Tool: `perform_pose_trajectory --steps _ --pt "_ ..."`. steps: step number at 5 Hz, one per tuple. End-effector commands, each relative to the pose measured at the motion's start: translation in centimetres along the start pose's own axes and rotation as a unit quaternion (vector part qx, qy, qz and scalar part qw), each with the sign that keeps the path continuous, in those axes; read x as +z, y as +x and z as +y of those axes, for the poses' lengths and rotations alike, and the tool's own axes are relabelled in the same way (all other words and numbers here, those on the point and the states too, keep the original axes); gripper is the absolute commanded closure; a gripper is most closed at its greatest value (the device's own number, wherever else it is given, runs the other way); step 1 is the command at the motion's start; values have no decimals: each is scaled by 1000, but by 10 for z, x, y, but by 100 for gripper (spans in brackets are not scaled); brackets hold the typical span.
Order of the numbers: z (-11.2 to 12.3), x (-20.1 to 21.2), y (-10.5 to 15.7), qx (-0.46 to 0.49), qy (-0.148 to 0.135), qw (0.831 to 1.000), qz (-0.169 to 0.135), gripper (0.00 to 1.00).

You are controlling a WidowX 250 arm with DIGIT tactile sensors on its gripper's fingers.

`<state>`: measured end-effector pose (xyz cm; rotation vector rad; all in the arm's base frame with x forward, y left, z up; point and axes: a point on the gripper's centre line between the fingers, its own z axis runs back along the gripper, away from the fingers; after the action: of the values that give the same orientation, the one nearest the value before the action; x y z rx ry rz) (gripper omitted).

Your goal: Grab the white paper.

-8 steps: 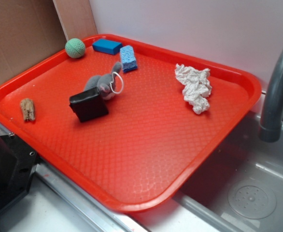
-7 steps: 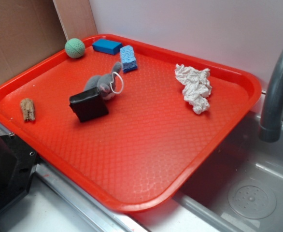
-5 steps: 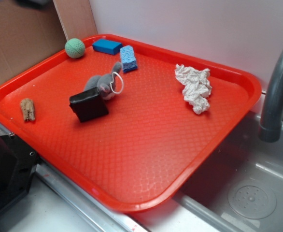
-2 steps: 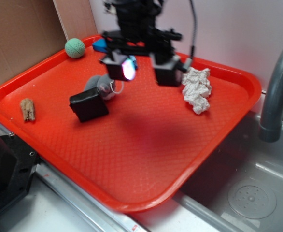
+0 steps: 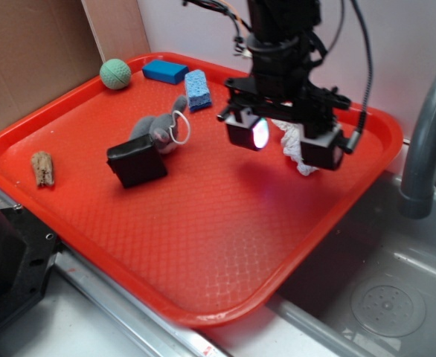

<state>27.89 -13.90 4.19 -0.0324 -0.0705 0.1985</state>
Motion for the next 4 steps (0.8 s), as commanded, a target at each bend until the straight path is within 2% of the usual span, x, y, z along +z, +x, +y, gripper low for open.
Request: perform_pose_trajectory --steps 1,2,3,4 --pt "6 7 54 32 -11 999 -37 0" --pt "11 6 70 46 -15 998 -34 0" --pt "16 0 74 57 -9 998 -28 100" --pt "20 3 60 48 -15 999 -18 100"
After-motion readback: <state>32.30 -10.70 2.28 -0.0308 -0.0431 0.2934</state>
